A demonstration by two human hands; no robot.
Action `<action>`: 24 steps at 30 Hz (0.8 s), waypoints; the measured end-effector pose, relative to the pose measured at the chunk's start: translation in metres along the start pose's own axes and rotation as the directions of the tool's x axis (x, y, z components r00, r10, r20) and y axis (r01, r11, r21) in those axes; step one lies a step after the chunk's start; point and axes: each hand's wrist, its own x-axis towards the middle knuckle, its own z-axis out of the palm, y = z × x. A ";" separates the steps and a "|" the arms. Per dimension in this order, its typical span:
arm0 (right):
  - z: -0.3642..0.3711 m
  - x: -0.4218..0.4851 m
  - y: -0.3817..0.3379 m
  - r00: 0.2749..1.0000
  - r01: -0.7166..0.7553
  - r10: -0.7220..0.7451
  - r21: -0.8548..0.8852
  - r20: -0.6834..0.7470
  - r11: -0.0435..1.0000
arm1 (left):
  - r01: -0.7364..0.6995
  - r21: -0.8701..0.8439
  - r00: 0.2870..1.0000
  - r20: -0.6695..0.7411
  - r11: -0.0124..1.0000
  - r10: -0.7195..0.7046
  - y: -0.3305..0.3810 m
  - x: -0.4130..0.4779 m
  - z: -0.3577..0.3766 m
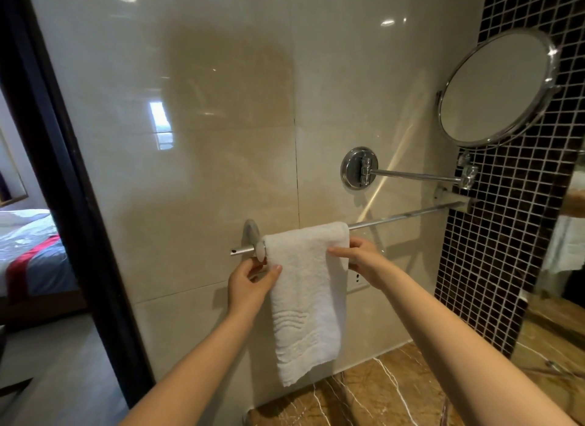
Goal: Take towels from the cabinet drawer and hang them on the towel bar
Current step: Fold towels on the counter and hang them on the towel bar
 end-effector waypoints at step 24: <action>-0.005 -0.027 0.053 0.996 -0.064 0.063 -0.021 -0.067 0.998 | 0.147 -0.009 0.981 0.129 0.989 -0.145 -0.018 -0.029 0.013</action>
